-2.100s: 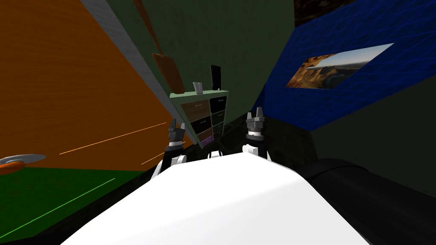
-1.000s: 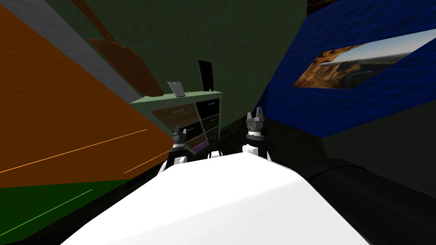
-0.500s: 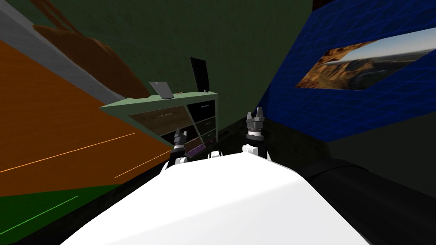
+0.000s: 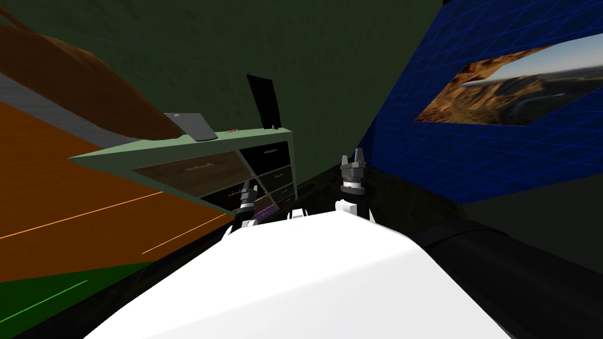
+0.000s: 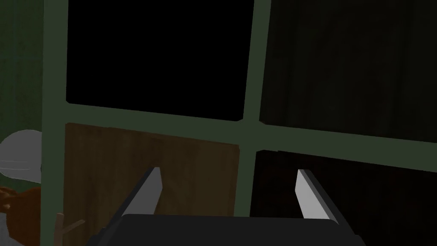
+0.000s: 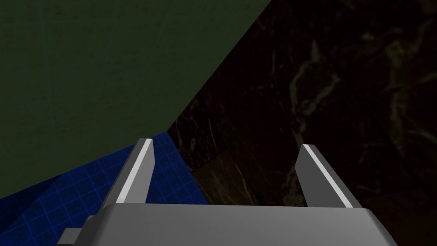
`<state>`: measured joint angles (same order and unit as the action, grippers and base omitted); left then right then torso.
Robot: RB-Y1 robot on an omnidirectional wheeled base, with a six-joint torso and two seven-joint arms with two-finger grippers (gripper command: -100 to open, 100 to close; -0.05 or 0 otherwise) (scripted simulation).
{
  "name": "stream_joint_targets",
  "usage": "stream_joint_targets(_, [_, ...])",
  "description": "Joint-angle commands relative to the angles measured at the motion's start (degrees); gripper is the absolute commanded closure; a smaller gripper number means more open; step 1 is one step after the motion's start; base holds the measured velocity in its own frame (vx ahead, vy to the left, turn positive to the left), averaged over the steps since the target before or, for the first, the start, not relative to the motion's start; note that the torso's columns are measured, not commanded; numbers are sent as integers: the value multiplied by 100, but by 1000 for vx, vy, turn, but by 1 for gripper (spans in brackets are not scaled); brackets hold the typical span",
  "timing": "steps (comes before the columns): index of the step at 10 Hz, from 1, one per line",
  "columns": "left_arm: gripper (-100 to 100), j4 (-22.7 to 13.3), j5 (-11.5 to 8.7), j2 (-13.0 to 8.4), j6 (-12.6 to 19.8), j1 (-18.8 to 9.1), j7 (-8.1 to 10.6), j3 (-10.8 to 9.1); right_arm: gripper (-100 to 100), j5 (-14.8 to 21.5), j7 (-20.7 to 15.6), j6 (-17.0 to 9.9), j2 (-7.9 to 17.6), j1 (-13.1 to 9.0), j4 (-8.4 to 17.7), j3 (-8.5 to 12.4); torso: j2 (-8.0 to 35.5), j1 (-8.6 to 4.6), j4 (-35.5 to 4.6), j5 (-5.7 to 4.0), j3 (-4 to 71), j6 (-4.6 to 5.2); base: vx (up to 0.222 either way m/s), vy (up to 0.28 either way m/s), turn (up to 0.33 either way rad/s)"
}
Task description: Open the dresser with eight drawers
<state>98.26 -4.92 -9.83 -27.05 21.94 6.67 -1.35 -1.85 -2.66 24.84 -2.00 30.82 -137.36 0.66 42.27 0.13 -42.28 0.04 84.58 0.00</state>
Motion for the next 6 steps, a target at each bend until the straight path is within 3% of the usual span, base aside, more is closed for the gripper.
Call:
stream_joint_targets(1, [-100, -268, -81, 29, -13, -62, 41, -71, 0, 0, 0, 0, 0, 0, 0, 0, 12, -6, -4, -2, -8, 0, 97, -168, 35])
stream_joint_targets(4, [-100, -586, -163, 266, -60, -111, 75, -136, 0, 0, 0, 0, 0, -1, 0, 0, 0, -14, -1, -4, -1, 0, 111, -165, 37])
stream_joint_targets(6, [-100, -770, -213, 552, -89, -139, 96, -175, 0, 0, 0, 0, 0, -1, 0, 0, 2, -8, -1, -2, -1, 0, 105, -148, 31])
